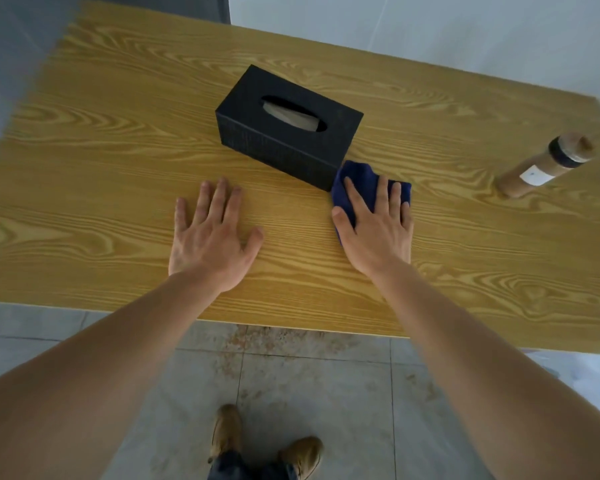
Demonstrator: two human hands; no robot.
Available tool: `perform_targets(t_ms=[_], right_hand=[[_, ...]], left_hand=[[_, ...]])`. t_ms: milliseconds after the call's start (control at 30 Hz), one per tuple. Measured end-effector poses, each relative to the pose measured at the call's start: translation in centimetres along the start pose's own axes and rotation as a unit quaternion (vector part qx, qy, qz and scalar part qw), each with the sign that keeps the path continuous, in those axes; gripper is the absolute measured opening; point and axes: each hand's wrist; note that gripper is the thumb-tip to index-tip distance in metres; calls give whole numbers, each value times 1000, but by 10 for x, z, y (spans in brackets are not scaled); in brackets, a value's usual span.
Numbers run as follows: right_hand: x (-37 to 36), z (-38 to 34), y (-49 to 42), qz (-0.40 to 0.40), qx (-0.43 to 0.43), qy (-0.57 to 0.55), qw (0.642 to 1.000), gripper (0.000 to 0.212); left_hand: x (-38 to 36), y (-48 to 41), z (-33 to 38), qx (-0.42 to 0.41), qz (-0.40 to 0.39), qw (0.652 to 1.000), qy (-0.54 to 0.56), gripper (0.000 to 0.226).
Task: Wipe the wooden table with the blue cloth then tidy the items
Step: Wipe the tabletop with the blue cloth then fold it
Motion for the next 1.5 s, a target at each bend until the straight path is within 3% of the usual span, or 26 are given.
perform_targets(t_ms=[533,733,933,1000,1100,1200,1333,1500], right_hand=[[-25,-20,128,-1,136,4,991,56],[-27,8,146,25,194,-8,981,58],[-16,62,151,11,250,-139,958,43],[-4,84,148,-41,226,-222,948,35],[23,107,134,-113,89,-347,927,23],[49,131,99,-87,-6,-411,908,37],[77,139,25,-16,3,-357,934,24],[61,108,-76,14,71,-247,966,38]], left_hand=[[6,-1,0,-3,-30,999,21,79],[20,-11,33,57,-23,991,115,74],[17,-18,99,28,-11,986,161,72],[13,-21,118,45,-16,982,184,73],[3,-20,139,50,-30,985,161,78],[-9,-15,150,53,-28,995,81,81],[-18,-18,153,65,-14,997,46,83],[-22,-20,153,73,-8,997,24,83]])
Point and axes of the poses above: each hand's wrist, its own y-axis away from the middle knuckle, its own x-axis out of the back of the hand, z = x × y, and after that the axes turned 14 degrees about -x, right-handed
